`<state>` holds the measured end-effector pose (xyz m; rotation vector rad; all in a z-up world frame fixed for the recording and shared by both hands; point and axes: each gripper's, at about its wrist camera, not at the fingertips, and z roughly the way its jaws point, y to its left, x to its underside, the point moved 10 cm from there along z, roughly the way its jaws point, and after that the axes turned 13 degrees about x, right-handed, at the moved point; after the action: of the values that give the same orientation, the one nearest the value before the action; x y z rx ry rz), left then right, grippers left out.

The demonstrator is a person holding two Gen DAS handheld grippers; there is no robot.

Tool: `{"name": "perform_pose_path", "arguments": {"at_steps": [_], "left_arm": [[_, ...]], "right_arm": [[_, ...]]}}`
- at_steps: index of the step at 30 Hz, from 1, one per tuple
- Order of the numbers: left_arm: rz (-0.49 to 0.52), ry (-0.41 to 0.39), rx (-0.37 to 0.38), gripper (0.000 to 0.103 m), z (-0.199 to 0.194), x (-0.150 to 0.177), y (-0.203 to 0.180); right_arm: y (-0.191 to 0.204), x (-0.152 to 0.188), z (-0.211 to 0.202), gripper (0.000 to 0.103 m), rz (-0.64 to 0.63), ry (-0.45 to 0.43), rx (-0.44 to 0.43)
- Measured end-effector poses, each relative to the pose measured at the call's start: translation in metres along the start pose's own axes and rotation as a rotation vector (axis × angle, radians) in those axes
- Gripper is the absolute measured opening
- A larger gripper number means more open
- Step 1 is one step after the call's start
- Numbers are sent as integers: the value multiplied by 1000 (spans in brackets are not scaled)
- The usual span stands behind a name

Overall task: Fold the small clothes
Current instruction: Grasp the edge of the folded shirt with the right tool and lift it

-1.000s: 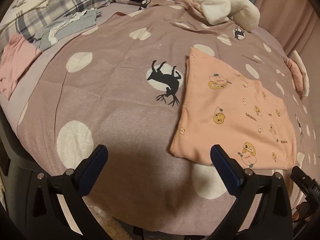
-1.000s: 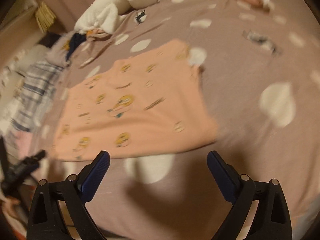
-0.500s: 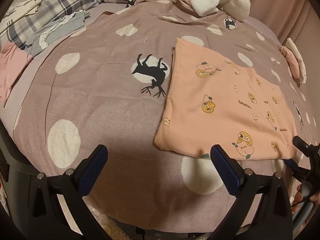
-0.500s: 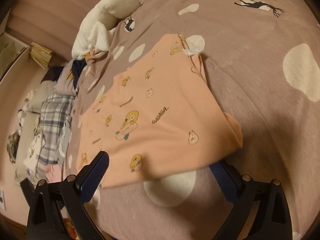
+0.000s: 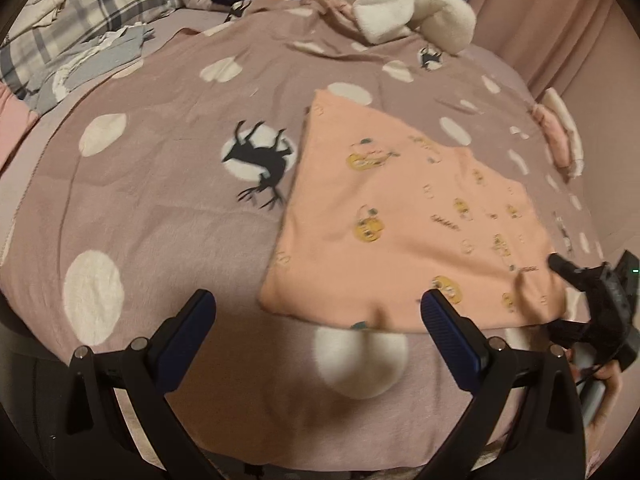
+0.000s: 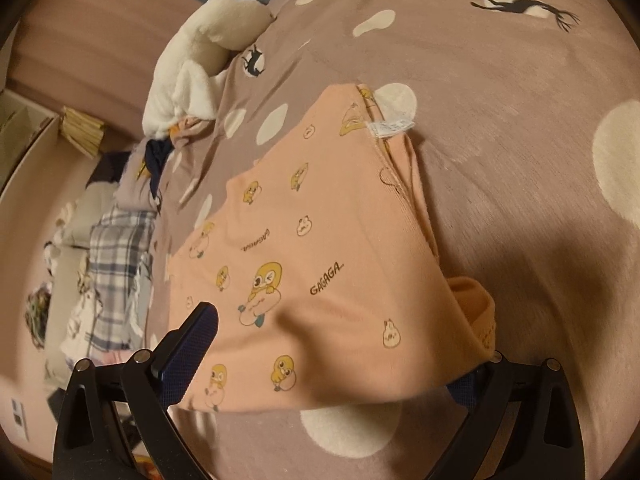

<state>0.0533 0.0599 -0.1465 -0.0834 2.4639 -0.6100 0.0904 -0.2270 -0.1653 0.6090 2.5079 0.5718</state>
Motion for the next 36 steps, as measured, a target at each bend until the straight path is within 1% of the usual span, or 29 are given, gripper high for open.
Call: {"name": "perform_pose_path", "arguments": {"at_steps": [3,6,8,10,12,13,15,17,23,28,31,36], "left_arm": [[-9,0,65,103,1,-1,-10],[-3,6,65,103,1,0,-12],[-3,4,57,103,1,0,-9],[-24,-5,66,103,1,-1,-6],[-44,-17,79,103,0,-2,-3],[-46,-18,80,103,-1,-2,-3],[-38,-13,69,103,-1,-2,-2],[-35,-13,64,103,0,-2,-1],[-49,11,73,103,3,4,5],[-58,13,77,103,2,6,11],[-74,12,78,103,1,6,17],[-89,10,76,103,-2,6,25]], "right_arm": [[3,-5,3,99,-21,-10,11],[6,-11,8,99,-33,-22,26],[7,-15,10,95,-50,-39,46],[3,-21,13,81,-33,-75,84],[-2,-25,16,58,-36,-89,131],[-3,-26,17,51,-42,-92,141],[-6,-28,18,17,-47,-94,160],[-7,-28,18,17,-34,-91,137],[0,-28,15,16,-76,-113,173],[12,-32,7,15,-84,-127,135],[19,-35,5,15,-98,-138,134],[43,-35,-1,15,-145,-156,113]]}}
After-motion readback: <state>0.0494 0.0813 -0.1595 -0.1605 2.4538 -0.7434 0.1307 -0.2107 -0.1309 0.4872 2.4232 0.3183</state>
